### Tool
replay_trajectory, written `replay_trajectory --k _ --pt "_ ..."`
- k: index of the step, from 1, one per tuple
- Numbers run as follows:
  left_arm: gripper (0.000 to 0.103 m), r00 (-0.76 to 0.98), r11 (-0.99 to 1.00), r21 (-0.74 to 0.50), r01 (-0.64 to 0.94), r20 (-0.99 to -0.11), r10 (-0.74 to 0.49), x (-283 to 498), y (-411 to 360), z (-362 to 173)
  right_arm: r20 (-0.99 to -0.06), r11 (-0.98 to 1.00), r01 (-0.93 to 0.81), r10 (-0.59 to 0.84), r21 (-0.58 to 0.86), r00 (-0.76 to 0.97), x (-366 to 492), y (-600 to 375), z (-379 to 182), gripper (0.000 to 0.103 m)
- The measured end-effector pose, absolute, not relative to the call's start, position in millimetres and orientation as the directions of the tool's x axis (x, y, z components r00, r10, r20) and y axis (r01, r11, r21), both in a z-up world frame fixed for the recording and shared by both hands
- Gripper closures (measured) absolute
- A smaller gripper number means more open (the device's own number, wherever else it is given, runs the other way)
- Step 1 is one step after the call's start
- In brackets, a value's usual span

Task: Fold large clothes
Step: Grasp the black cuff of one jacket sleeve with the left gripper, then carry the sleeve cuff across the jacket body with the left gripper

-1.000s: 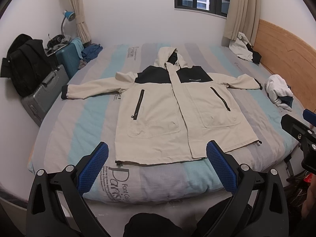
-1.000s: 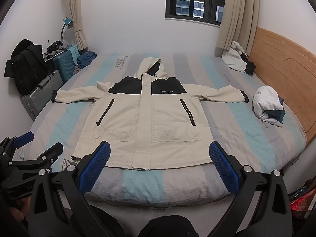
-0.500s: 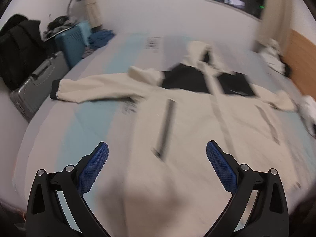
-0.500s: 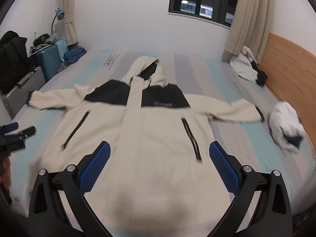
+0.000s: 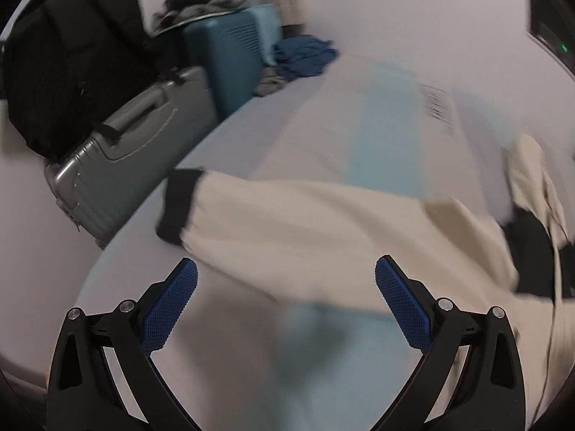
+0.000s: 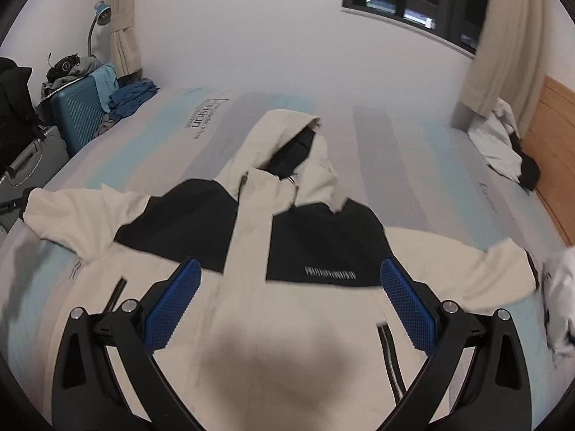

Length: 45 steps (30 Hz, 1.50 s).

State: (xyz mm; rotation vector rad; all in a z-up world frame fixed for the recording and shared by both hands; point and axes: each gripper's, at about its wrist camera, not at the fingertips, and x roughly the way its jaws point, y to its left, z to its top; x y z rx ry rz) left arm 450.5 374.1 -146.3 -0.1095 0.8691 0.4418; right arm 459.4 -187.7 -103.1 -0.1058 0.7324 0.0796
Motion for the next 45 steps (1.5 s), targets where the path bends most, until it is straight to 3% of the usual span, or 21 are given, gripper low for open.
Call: replay_trajectory --k 11,15,17,20,26,32,45 --pt "0.006 0.439 0.851 0.058 -0.521 -0.837 0.326 508.6 527.9 -209.7 -0.773 0.99 -0.133 0.049 -0.047 0.633 558.5 -153.1 -145.0 0.007" --pt "0.005 0.422 0.821 -0.016 -0.571 -0.864 0.276 508.1 562.8 -235.8 -0.797 0.99 -0.131 0.043 -0.046 0.602 567.4 -155.0 -161.0 0.007" --pt "0.012 0.423 0.811 -0.06 -0.582 -0.874 0.239 506.7 568.8 -244.8 -0.813 0.991 -0.121 0.03 -0.049 0.581 570.4 -158.3 -169.9 0.007" --pt "0.033 0.422 0.838 -0.032 -0.545 -0.874 0.242 511.0 556.1 -249.4 -0.838 0.993 -0.106 0.012 -0.055 0.546 574.3 -162.8 -180.9 0.007" --pt "0.056 0.422 0.838 -0.025 -0.545 -0.872 0.248 511.8 544.8 -238.4 -0.857 0.993 -0.092 -0.011 -0.069 0.515 575.0 -163.5 -178.6 0.007" --pt "0.059 0.391 0.86 0.053 -0.507 -0.875 0.285 513.1 520.2 -218.1 -0.866 0.995 -0.059 -0.04 -0.08 0.499 564.6 -161.2 -158.1 0.007" --pt "0.061 0.485 0.929 0.027 -0.37 -0.847 0.218 522.2 410.2 -160.6 -0.841 0.998 -0.001 -0.05 -0.06 0.538 564.5 -196.1 -131.3 0.007"
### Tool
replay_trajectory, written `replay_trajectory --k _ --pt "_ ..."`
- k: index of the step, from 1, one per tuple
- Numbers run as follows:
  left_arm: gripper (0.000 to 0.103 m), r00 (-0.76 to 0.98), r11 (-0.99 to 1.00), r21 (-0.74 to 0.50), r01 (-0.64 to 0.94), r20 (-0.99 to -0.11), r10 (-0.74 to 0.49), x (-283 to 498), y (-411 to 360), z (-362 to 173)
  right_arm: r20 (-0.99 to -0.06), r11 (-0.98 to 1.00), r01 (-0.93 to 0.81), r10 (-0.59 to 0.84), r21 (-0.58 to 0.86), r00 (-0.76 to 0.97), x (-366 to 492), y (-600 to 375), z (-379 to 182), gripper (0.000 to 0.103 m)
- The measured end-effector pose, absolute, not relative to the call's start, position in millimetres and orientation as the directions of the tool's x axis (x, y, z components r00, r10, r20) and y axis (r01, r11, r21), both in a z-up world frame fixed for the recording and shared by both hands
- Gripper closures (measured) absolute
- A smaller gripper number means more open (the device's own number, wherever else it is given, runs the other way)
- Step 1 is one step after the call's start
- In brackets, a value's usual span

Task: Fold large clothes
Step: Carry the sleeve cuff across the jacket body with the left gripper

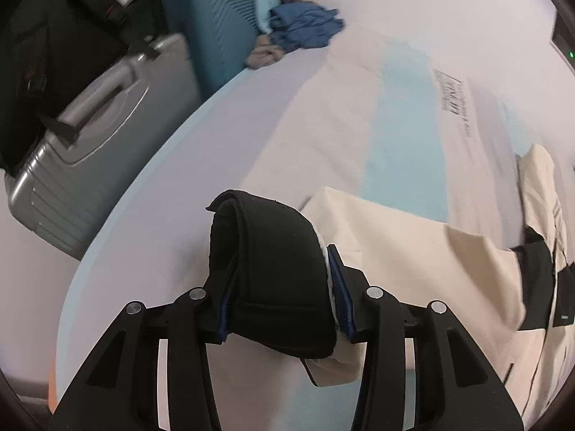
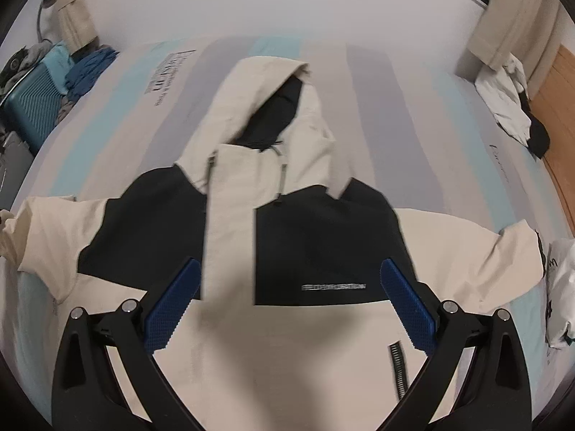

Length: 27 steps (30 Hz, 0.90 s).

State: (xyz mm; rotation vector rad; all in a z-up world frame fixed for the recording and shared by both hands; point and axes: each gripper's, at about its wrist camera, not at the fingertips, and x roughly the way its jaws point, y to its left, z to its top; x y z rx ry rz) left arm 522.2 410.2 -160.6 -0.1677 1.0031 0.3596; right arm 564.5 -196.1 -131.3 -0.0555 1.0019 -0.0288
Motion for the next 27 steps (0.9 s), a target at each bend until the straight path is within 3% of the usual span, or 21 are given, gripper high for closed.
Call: replay_trajectory --k 8,9,10,17,27 --pt "0.069 0.503 0.948 0.062 -0.313 -0.836 0.221 536.6 294.8 -134.7 -0.825 0.999 -0.017 -0.018 -0.033 0.565 563.2 -265.2 -138.6 0.007" --pt "0.076 0.508 0.948 0.07 -0.309 -0.831 0.227 539.2 279.5 -132.2 -0.827 0.999 -0.018 -0.013 -0.029 0.563 562.4 -275.5 -139.4 0.007" --pt "0.092 0.508 0.952 0.061 -0.301 -0.834 0.214 540.0 268.6 -131.8 -0.828 1.0 -0.015 -0.008 -0.019 0.561 561.3 -288.5 -139.6 0.007" --pt "0.098 0.496 0.96 0.127 -0.251 -0.835 0.24 550.2 184.2 -149.8 -0.839 1.0 0.012 -0.008 -0.002 0.544 543.6 -368.0 -137.3 0.007" --pt "0.1 0.503 0.946 0.074 -0.316 -0.832 0.233 539.8 179.3 -151.3 -0.839 0.998 -0.058 0.007 -0.03 0.544 525.0 -390.2 -135.0 0.007"
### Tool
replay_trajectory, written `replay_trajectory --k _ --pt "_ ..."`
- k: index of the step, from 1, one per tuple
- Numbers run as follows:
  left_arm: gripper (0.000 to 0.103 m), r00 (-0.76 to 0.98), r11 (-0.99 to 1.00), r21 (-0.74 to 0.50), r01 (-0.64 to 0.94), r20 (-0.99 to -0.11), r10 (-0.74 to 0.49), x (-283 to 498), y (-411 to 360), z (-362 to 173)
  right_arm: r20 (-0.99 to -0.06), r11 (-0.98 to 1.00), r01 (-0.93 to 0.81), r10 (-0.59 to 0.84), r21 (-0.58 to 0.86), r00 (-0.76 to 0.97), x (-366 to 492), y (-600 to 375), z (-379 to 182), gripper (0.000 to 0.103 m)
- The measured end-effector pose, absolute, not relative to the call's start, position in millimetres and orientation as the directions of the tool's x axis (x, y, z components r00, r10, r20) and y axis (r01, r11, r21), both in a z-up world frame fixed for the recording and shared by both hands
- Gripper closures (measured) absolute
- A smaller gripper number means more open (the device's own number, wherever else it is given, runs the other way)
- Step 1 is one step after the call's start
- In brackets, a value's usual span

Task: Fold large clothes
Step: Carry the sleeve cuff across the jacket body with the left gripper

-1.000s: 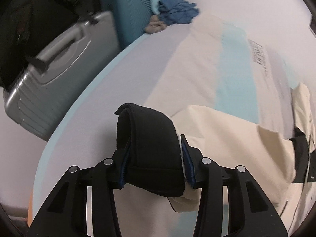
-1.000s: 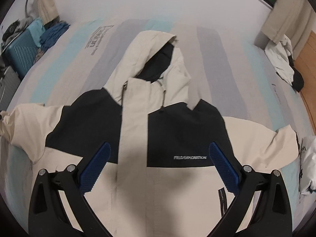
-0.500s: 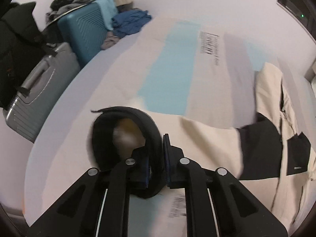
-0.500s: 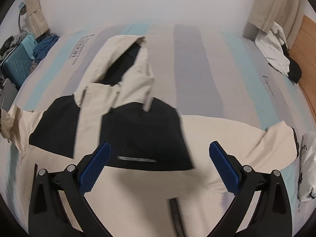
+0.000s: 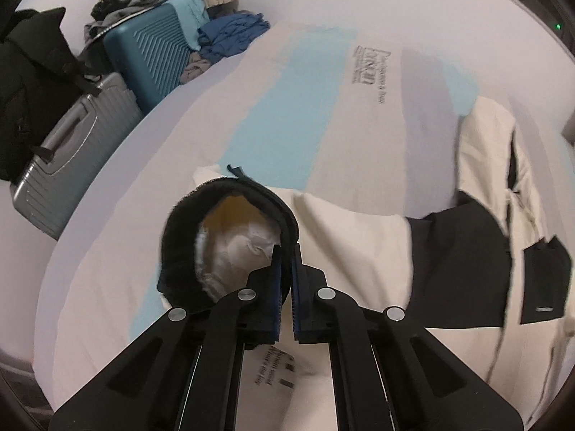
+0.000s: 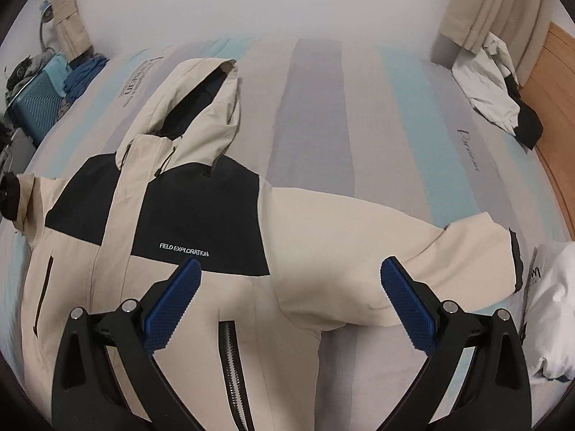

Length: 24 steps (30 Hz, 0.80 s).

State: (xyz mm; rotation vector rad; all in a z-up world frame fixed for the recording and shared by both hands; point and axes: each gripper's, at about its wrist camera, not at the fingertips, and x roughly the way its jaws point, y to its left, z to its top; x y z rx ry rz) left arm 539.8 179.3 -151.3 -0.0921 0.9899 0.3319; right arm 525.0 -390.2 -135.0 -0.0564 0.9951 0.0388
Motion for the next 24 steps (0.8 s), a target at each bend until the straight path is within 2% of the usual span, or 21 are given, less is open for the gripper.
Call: replay_trajectory --k 5,11,24 --pt "0.1 0.551 0.965 0.027 -0.261 -0.816 0.172 543.1 138.2 -134.2 -0.836 0.999 -0.041 0.014 -0.01 0.548 531.3 -391.7 -133.3 0.007" --pt "0.1 0.564 0.983 0.011 -0.184 -0.818 0.115 554.4 74.4 -138.0 -0.834 1.0 -0.008 -0.006 -0.012 0.552 529.7 -420.0 -133.3 0.007" --pt "0.1 0.572 0.999 -0.043 -0.03 -0.82 -0.018 575.1 -94.1 -143.6 -0.844 0.99 0.141 -0.087 -0.014 0.529 510.4 -537.6 -147.5 0.007"
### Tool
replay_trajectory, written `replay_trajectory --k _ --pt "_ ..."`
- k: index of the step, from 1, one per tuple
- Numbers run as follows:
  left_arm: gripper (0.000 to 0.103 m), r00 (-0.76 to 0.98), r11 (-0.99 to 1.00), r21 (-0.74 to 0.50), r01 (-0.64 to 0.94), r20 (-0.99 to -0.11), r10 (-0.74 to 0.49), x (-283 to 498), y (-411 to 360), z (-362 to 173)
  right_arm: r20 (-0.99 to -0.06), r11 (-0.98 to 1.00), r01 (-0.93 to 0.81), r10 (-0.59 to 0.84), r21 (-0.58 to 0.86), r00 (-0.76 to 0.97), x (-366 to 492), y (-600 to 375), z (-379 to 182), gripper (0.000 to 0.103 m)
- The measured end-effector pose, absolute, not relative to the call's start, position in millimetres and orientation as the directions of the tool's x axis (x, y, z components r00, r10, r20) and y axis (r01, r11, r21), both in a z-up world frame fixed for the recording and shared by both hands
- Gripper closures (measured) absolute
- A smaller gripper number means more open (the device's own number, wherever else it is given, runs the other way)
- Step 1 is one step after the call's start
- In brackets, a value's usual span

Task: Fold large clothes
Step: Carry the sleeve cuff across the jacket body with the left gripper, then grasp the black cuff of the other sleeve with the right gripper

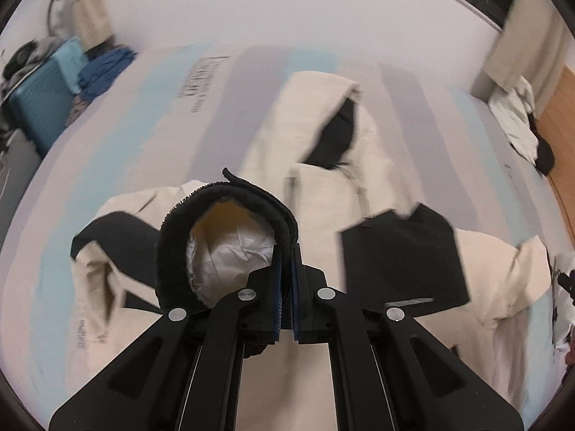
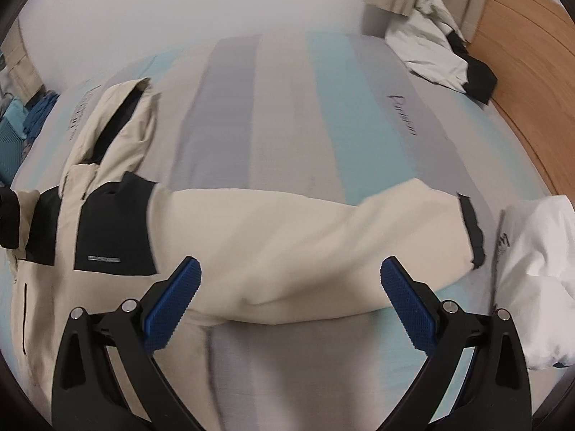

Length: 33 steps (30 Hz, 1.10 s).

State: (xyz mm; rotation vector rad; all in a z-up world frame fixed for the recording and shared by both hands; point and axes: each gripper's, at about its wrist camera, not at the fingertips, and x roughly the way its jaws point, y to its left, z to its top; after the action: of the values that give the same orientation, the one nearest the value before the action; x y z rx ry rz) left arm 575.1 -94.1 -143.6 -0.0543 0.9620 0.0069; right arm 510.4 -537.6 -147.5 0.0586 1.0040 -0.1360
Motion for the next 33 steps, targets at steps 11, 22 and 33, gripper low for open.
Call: replay_trajectory --k 11,22,33 --pt "0.099 0.507 0.988 -0.11 0.111 -0.848 -0.151 589.6 -261.9 -186.2 -0.855 0.986 0.167 -0.1 -0.016 0.51 511.7 -645.4 -167.4 0.007" --pt "0.097 0.454 0.986 -0.064 0.157 -0.882 -0.129 608.4 -345.6 -246.2 -0.913 0.965 0.241 -0.005 0.102 0.408 529.9 -777.9 -212.7 0.007" --pt "0.094 0.428 0.98 -0.038 0.196 -0.896 -0.12 621.5 -384.4 -275.6 -0.926 0.945 0.299 0.01 0.132 0.377 546.7 -806.2 -256.7 0.01"
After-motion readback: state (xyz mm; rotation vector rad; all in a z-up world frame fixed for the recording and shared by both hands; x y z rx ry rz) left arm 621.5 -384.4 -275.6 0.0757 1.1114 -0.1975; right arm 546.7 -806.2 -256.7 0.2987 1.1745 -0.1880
